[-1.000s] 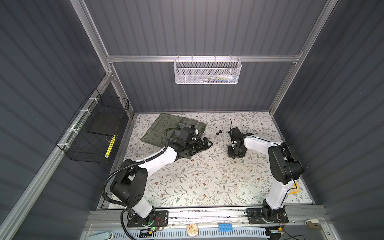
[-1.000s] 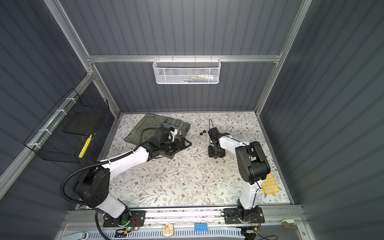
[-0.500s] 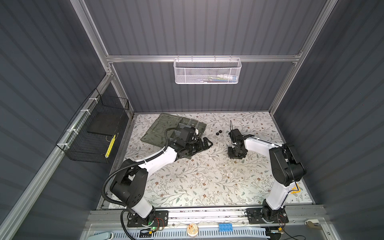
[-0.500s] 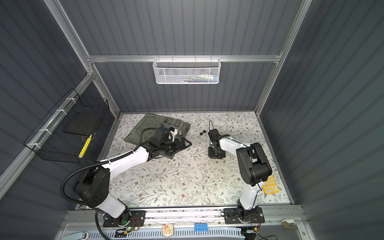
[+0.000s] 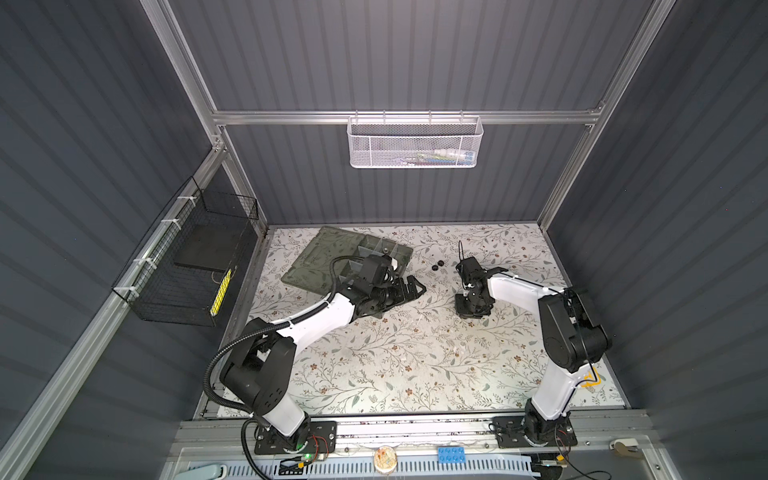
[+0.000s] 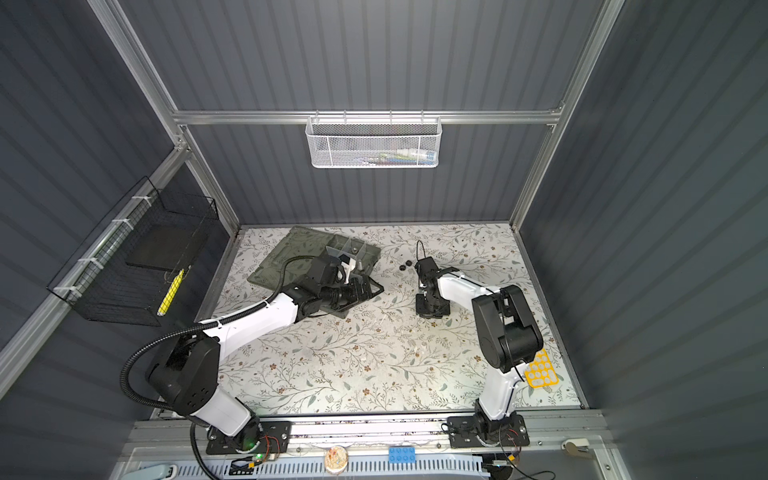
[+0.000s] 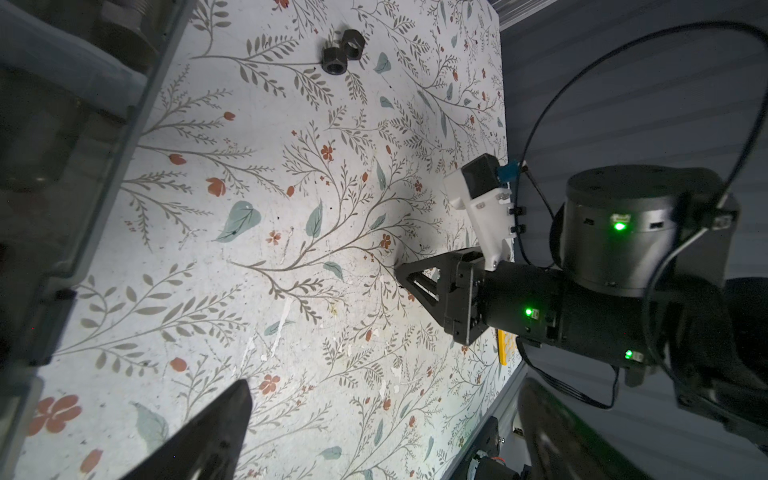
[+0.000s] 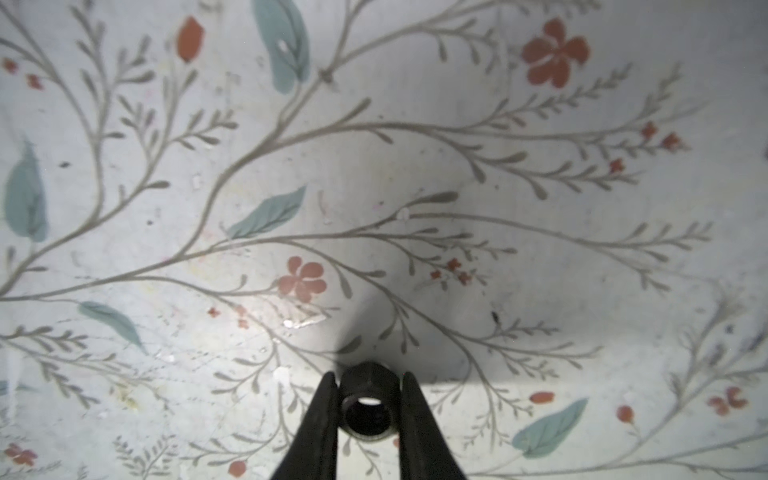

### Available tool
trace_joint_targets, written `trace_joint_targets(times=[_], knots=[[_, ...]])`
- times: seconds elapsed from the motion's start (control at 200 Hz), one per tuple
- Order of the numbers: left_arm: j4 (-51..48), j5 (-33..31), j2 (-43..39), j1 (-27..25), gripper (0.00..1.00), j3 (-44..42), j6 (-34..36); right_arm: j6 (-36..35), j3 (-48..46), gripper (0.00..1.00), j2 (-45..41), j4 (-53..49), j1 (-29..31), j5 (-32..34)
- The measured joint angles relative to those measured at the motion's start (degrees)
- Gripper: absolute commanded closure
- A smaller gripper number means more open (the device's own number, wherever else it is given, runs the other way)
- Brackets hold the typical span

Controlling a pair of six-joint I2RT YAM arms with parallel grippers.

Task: Sort the screws and nuts into containers
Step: 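Lift the nut with the right gripper and carry it over the box compartment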

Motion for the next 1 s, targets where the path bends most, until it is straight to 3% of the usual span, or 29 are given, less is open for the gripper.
trace_joint_targets(times=[0.185, 0.54, 1.001], knots=[[-2.14, 0.33, -1.2, 2.58, 0.0, 0.72, 1.03, 0.2, 7.67, 0.85, -0.07, -1.84, 2.29, -3.61], [-5.66, 4.9, -10.25, 15.56, 0.0, -0.09, 1.9, 2.03, 22.25, 0.84, 0.52, -0.96, 8.31, -14.29], [-7.8, 14.91, -17.38, 32.06, 0.0, -8.44, 1.18, 4.94, 39.87, 0.84, 16.96, 1.95, 19.19, -23.02]])
